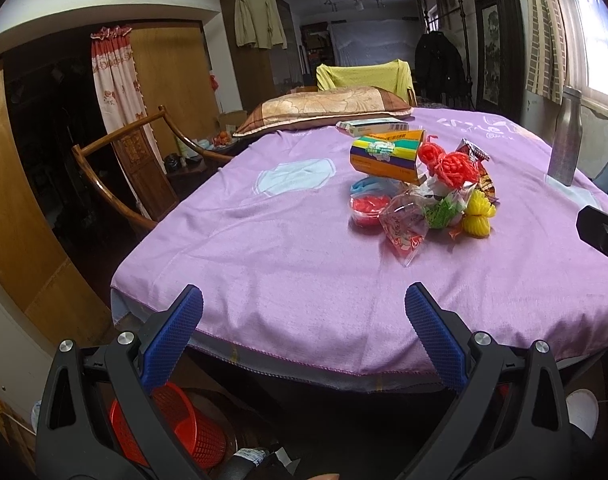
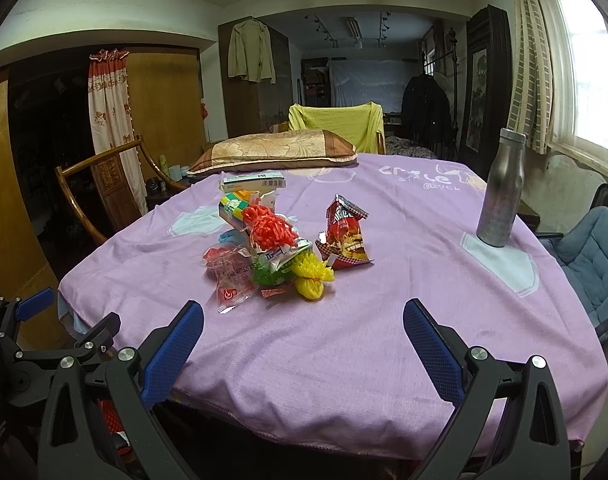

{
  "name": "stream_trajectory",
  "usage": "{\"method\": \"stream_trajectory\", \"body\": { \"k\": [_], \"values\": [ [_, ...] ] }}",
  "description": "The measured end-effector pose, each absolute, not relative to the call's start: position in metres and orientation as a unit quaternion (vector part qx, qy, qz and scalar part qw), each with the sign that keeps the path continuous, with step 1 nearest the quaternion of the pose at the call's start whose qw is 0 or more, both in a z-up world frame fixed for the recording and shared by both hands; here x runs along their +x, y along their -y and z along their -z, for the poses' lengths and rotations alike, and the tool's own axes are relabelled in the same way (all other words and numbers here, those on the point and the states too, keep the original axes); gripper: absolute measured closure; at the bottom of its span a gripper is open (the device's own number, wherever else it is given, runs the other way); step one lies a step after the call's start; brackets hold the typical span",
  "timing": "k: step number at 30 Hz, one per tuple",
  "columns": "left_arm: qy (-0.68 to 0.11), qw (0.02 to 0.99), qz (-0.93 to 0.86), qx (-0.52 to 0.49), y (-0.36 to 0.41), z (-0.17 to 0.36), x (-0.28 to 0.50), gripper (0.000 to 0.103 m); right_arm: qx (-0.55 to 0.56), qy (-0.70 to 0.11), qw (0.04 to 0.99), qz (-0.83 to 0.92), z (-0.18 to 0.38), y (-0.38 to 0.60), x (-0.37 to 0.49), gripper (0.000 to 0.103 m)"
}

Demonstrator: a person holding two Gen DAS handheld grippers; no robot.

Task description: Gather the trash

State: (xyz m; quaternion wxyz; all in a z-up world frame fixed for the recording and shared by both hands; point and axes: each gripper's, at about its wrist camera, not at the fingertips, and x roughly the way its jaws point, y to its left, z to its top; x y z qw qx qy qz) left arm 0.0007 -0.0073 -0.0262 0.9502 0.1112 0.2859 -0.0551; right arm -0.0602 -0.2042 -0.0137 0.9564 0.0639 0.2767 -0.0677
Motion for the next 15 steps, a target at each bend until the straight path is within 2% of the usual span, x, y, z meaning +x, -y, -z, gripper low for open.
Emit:
{"method": "stream_trajectory", "body": {
  "k": [15],
  "values": [
    [-0.313, 0.940, 0.058, 0.120, 0.017, 0.040, 0.022, 0.006, 0.074, -0.298, 0.950, 0.058, 0.030, 0.215, -0.039, 0.005]
  ]
}}
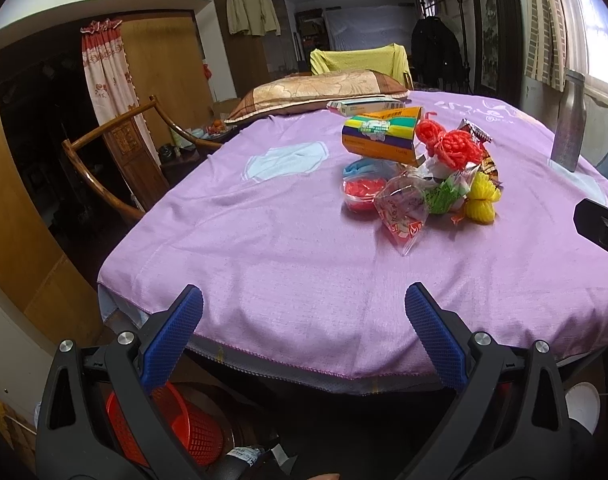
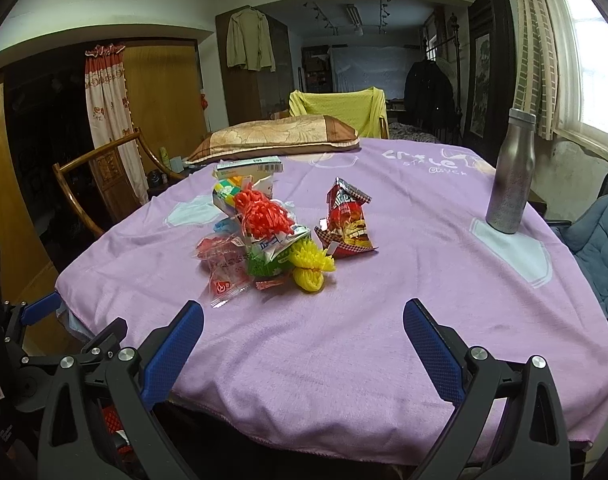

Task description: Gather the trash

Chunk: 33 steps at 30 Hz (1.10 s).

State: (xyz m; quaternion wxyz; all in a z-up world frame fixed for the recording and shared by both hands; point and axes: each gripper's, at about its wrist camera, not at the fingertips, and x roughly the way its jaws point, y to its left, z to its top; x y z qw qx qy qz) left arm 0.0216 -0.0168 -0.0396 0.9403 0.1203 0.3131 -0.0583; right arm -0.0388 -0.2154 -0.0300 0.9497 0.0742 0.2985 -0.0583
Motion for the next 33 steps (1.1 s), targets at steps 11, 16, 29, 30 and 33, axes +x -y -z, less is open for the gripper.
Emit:
{"method": "stream_trajectory", "body": {
  "k": [11, 16, 29, 30, 33],
  "values": [
    [-0.330, 0.935, 0.059, 0.118, 0.020, 0.049, 0.040, 0.006, 0.079, -0.309, 0.946, 0.057, 0.038, 0.221, -0.022, 0.005],
    [-0.332, 0.934, 0.060, 0.119, 0.024, 0.051, 0.049, 0.006, 0.078, -0.311, 0.945, 0.057, 0.039, 0.224, -0.013, 0.005],
    [-0.360, 0.921, 0.114, 0.098, 0.047, 0.054, 0.093, 0.006, 0.092, -0.320, 0.941, 0.068, 0.054, 0.256, 0.013, 0.005],
    [-0.364, 0.919, 0.122, 0.094, 0.050, 0.053, 0.098, 0.006, 0.093, -0.319, 0.940, 0.072, 0.055, 0.259, 0.014, 0.005],
    [-0.375, 0.911, 0.151, 0.084, 0.063, 0.048, 0.113, 0.006, 0.106, -0.319, 0.938, 0.084, 0.057, 0.276, 0.015, 0.005]
  ]
}}
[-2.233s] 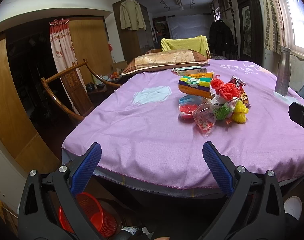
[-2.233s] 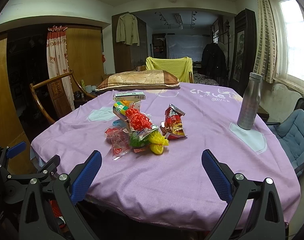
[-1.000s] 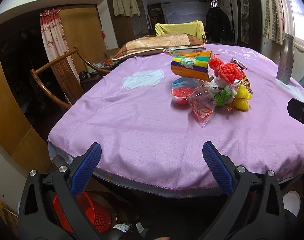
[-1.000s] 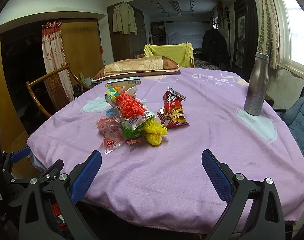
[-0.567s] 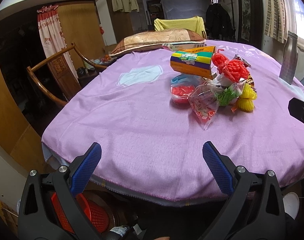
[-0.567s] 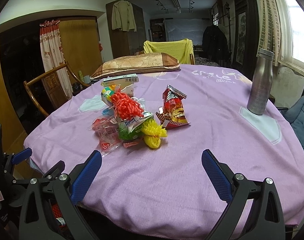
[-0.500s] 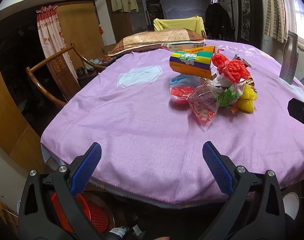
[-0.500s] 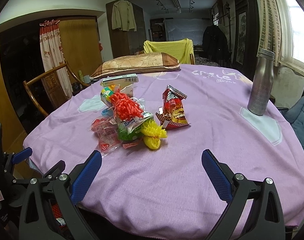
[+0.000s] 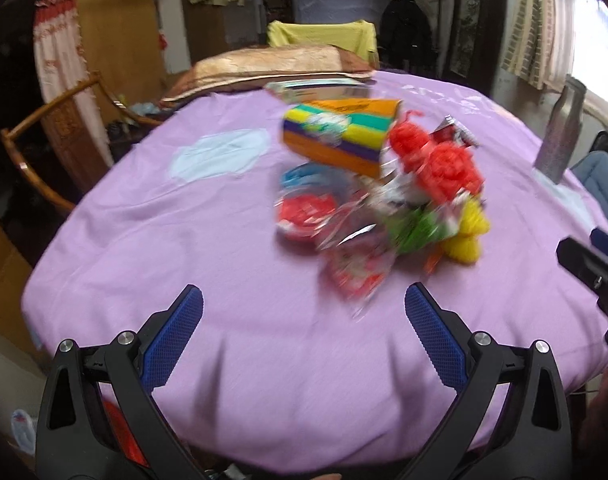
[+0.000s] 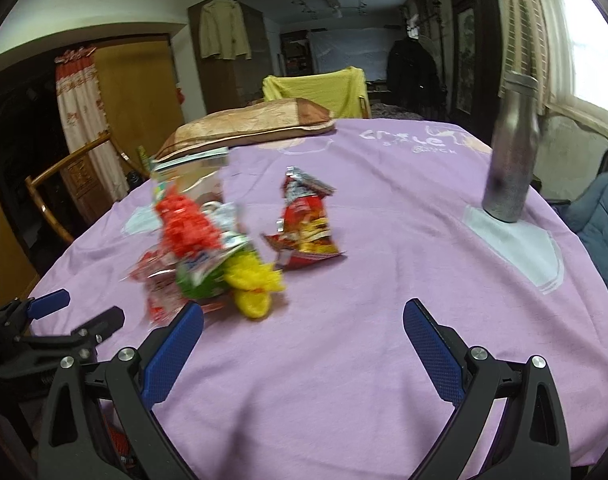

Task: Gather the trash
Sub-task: 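Grasp the red mesh fruit net with the left tool, then lift the red mesh net with the left tool while the right tool grasps the orange cardboard box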

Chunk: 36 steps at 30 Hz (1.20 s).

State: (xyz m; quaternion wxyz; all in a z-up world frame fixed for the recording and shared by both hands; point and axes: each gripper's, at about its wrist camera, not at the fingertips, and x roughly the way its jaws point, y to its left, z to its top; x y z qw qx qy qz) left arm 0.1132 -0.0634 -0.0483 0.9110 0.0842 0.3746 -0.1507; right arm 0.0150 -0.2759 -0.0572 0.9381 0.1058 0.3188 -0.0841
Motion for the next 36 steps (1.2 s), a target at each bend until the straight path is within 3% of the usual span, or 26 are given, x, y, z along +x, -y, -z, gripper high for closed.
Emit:
{"method": "stream_trajectory", "body": {
  "k": [14, 15, 16, 18, 19, 20, 30, 36],
  "values": [
    [-0.406, 0.874, 0.266, 0.031, 0.144, 0.024, 0.185, 0.007, 0.167, -0.308, 0.931, 0.100, 0.073, 0.333, 0.014, 0.005],
    [-0.414, 0.871, 0.262, 0.025, 0.147, 0.028, 0.190, 0.013, 0.165, -0.309, 0.931, 0.100, 0.074, 0.334, 0.015, 0.005],
    [-0.420, 0.869, 0.262, 0.020, 0.147, 0.031, 0.192, 0.028, 0.164, -0.310, 0.931, 0.102, 0.075, 0.335, 0.015, 0.005],
    [-0.430, 0.859, 0.278, 0.004, 0.141, 0.032, 0.192, 0.045, 0.164, -0.310, 0.931, 0.102, 0.076, 0.336, 0.015, 0.005],
    [-0.430, 0.855, 0.290, -0.010, 0.134, 0.030, 0.188, 0.053, 0.164, -0.309, 0.931, 0.100, 0.076, 0.337, 0.015, 0.005],
    [-0.425, 0.856, 0.294, -0.013, 0.128, 0.028, 0.185, 0.055, 0.165, -0.307, 0.932, 0.099, 0.076, 0.338, 0.016, 0.005],
    [-0.355, 0.898, 0.261, -0.009, 0.049, -0.008, 0.139, 0.057, 0.172, -0.319, 0.931, 0.036, 0.075, 0.312, 0.033, 0.005],
    [-0.356, 0.912, 0.203, -0.015, -0.008, -0.001, 0.131, 0.057, 0.143, -0.330, 0.933, -0.017, 0.066, 0.271, 0.054, 0.005]
  ]
}}
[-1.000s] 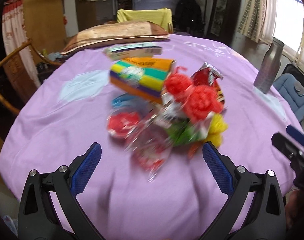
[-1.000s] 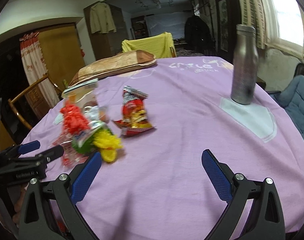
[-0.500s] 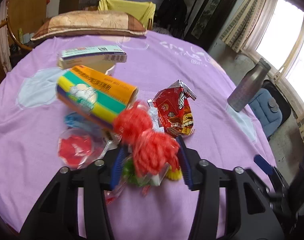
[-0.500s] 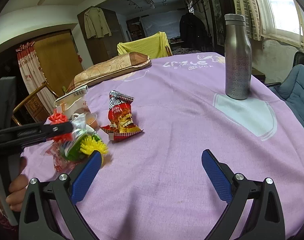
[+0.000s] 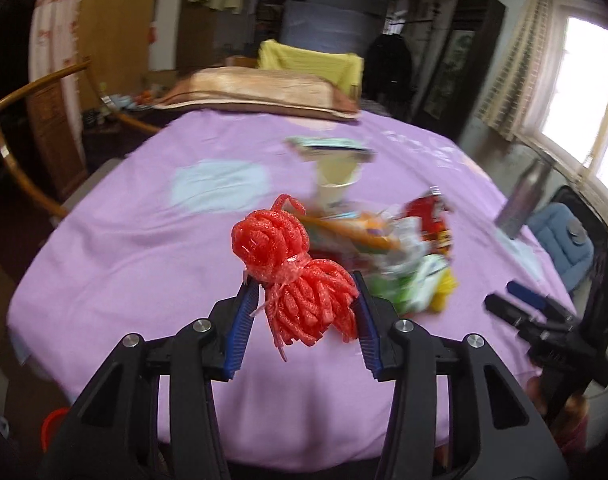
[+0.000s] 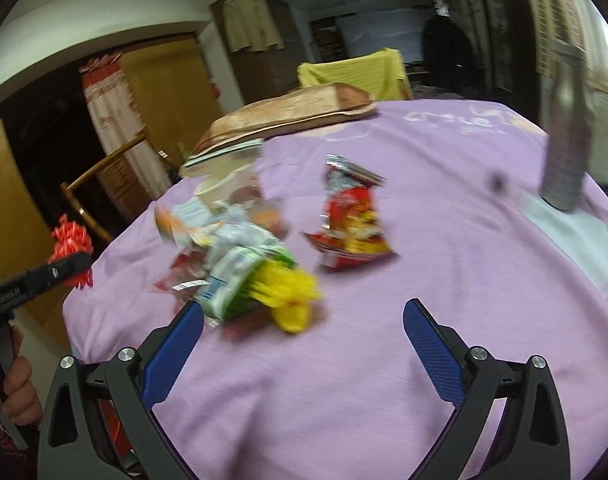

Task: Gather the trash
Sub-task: 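Lift the red mesh net with the left tool while the right tool grasps the orange cardboard box, then drop the red net into the red basket with the left tool while the right tool carries the orange box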

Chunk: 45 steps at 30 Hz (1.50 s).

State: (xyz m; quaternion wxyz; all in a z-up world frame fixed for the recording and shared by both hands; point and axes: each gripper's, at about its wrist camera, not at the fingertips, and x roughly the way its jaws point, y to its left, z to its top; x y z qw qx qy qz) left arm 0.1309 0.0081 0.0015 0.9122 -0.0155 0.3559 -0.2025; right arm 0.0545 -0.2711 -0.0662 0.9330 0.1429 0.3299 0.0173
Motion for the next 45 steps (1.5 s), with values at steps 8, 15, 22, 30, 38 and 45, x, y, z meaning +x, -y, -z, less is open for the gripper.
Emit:
{"method": "stream_trajectory", "body": {
  "k": [8, 15, 22, 30, 38, 45],
  "values": [
    [-0.357, 0.917, 0.167, -0.054, -0.068, 0.005, 0.129, 0.057, 0.121, -0.332, 0.934, -0.061, 0.047, 0.224, 0.096, 0.013],
    [-0.363, 0.919, 0.134, -0.080, -0.114, 0.016, 0.131, 0.057, 0.023, -0.341, 0.932, -0.119, 0.041, 0.152, 0.127, 0.013],
    [-0.374, 0.918, 0.086, -0.097, -0.158, 0.026, 0.127, 0.057, -0.065, -0.383, 0.913, -0.125, 0.061, 0.114, 0.173, 0.038],
    [-0.399, 0.909, -0.015, -0.119, -0.213, 0.038, 0.101, 0.057, -0.031, -0.361, 0.920, -0.146, 0.048, 0.111, 0.183, 0.103],
    [-0.407, 0.897, -0.089, -0.145, -0.242, 0.037, 0.062, 0.057, -0.061, -0.372, 0.910, -0.173, 0.046, 0.094, 0.199, 0.036],
    [-0.406, 0.887, -0.120, -0.183, -0.266, 0.052, 0.027, 0.057, -0.065, -0.399, 0.887, -0.223, 0.055, 0.060, 0.201, 0.036]
  ]
}}
